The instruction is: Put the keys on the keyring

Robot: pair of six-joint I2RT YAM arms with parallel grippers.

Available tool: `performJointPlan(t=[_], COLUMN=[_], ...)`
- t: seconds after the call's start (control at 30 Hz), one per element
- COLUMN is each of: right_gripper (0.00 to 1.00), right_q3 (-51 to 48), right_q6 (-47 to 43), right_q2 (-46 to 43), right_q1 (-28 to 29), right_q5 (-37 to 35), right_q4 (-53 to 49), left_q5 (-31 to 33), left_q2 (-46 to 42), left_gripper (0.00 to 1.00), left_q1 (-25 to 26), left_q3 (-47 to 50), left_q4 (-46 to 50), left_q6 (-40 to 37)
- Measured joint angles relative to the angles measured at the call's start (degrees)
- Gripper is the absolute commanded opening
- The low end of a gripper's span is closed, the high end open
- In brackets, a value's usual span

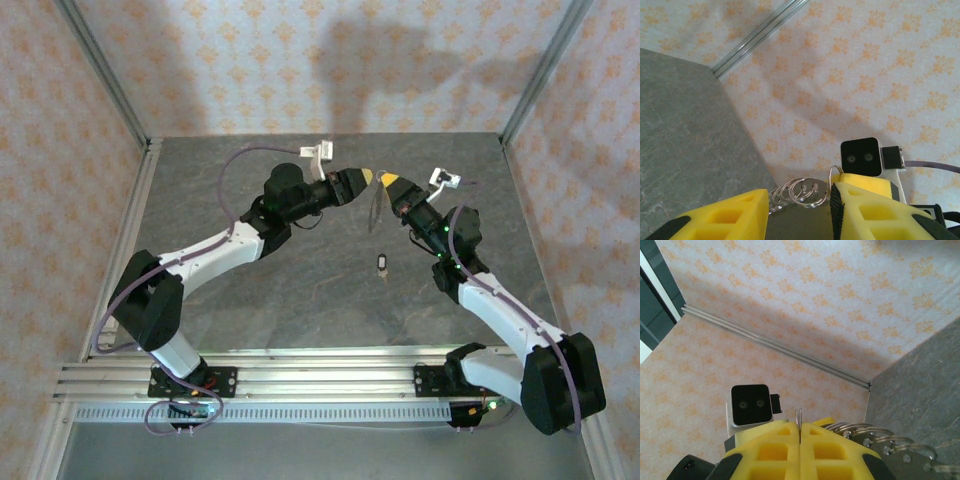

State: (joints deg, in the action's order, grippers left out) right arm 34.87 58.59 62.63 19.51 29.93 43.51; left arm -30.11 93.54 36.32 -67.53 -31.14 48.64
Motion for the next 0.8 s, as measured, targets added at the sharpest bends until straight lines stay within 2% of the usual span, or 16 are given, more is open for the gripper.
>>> performJointPlan(t=[0.6,0.8], right_gripper=[0.0,0.0], right_q3=[0.0,0.0], right_q6=[0.2,0.1], right_q2=[0.7,0.7], right_q1=[0.0,0.0], right_q5=[0.0,0.0], right_q4=[0.7,0.7], left_q5=[-0.1,-0.1], left_q2=[2.3,2.5], left_gripper=[0.36,0.3], left_q1=[1.6,2.2], left_q3=[-2.7,-2.8], left_q4=[-1.2,-1.5], left_q6=[0.4,0.5])
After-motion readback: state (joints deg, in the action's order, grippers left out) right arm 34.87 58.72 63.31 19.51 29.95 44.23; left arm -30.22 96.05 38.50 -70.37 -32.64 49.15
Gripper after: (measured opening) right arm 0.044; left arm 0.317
